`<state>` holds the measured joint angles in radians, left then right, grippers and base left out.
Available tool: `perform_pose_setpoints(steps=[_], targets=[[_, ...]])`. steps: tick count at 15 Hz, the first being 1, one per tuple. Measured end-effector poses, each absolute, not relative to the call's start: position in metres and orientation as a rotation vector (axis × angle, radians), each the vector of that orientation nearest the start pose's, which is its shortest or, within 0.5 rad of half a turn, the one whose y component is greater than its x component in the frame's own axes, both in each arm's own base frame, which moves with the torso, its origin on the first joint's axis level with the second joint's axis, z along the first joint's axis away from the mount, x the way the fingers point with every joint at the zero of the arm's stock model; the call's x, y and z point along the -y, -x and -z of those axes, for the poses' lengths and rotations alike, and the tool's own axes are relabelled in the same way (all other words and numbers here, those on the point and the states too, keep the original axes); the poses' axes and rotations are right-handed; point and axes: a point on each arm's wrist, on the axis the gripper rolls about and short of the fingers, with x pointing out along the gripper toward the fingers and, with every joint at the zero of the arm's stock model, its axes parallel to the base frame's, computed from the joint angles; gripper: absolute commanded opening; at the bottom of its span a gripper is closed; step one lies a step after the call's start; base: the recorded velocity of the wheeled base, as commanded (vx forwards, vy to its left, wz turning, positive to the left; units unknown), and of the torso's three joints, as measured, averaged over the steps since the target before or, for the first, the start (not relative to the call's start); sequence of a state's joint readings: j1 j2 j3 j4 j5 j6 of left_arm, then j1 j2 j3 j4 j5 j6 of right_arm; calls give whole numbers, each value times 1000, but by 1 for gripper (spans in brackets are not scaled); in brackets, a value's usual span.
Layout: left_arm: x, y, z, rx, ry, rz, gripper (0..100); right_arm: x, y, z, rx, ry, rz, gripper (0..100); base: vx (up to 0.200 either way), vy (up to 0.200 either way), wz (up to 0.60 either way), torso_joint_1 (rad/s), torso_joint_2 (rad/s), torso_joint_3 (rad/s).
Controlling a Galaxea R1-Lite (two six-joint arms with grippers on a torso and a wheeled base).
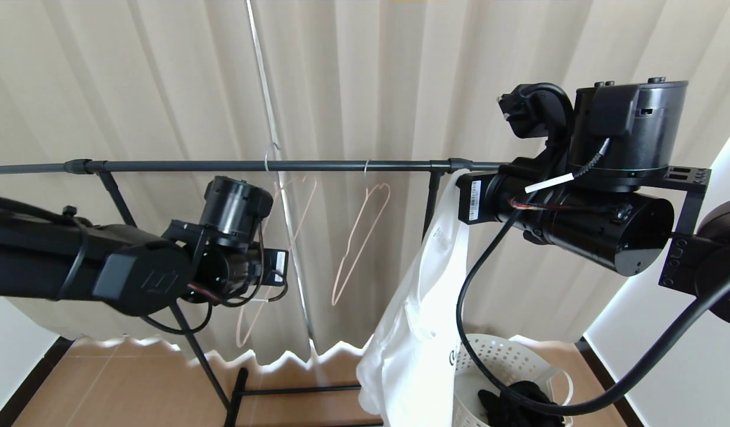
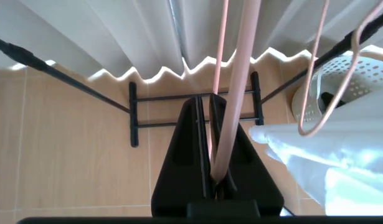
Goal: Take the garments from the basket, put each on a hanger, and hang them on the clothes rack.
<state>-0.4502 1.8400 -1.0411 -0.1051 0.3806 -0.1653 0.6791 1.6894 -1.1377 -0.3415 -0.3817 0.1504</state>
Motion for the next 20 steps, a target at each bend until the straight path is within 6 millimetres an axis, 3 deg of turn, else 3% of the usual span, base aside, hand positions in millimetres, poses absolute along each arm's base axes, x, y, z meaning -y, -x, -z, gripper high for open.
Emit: perform_pose_setpoints(steps=[6,9,13,20], targets=[[103,-234,-136,-520,-283,178,0,-195,-255,-249,-204,-38,-282,0,0,0,0,0,0,0],[85,-203,-135,-473,-328,368,0,-195,-255,-249,-204,-39,-282,0,0,0,0,0,0,0],[64,-186,-136,-365,-373,461,0,-195,-256,-249,-200,-34,-255,0,0,0,0,0,0,0],[62,-164,-126,-291,-346,701,0,-188,-269,-243,-199,16,-122,0,0,0,0,0,0,0]])
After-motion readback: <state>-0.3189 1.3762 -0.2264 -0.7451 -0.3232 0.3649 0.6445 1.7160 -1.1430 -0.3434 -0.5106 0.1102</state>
